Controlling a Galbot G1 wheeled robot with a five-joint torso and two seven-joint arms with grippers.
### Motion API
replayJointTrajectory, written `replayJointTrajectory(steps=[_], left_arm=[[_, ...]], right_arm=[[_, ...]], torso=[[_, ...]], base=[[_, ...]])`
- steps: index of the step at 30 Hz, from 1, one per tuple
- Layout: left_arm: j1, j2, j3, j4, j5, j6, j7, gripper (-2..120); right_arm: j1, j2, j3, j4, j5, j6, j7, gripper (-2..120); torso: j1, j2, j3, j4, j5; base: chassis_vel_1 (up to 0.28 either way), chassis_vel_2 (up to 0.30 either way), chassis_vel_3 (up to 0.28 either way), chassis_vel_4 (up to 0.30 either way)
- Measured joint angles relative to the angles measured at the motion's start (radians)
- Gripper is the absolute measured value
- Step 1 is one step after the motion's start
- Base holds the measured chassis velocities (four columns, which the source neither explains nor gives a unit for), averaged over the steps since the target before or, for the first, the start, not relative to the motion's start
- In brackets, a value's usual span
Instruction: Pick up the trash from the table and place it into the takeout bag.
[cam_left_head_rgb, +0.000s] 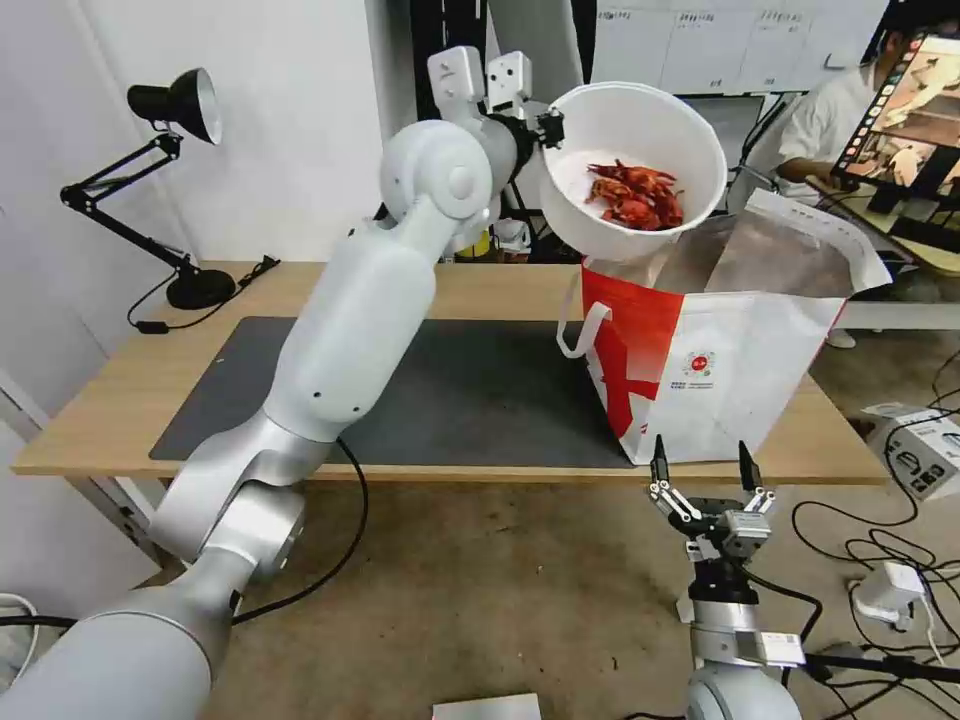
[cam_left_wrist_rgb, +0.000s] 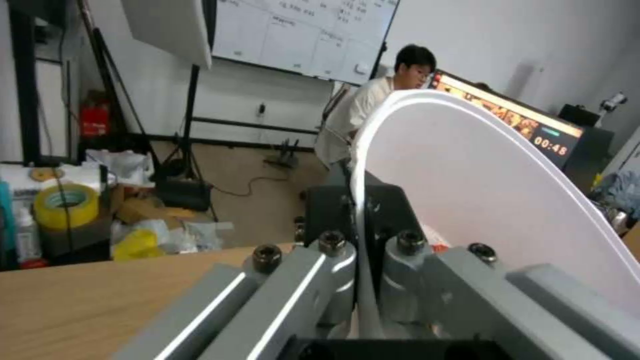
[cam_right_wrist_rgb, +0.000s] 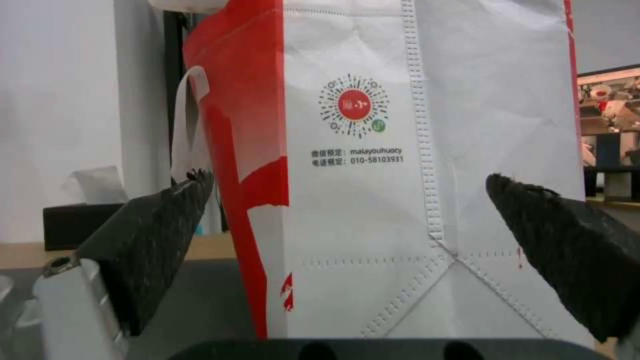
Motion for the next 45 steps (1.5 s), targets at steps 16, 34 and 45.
replayJointTrajectory(steps=[16, 34, 45], left_arm=[[0.006, -0.054, 0.118, 0.079, 0.034, -0.112, 0.044, 0], [0.04, -0.054, 0.181, 0.141, 0.065, -0.229, 0.111, 0], [0.021, -0.064, 0.18, 0.193, 0.06, -0.237, 0.103, 0]], right_arm=[[-0.008, 0.003, 0.014, -0.002, 0.0, 0.008, 0.0, 100], [-0.009, 0.014, 0.006, -0.004, -0.004, 0.012, -0.002, 100], [-0.009, 0.014, 0.003, -0.01, -0.004, 0.012, -0.003, 100]], torso=[[0.0, 0.0, 0.0, 0.0001, 0.0], [0.0, 0.0, 0.0, 0.0, 0.0], [0.0, 0.0, 0.0, -0.0001, 0.0]], base=[[0.0, 0.0, 0.0, 0.0], [0.0, 0.0, 0.0, 0.0], [0.0, 0.0, 0.0, 0.0]])
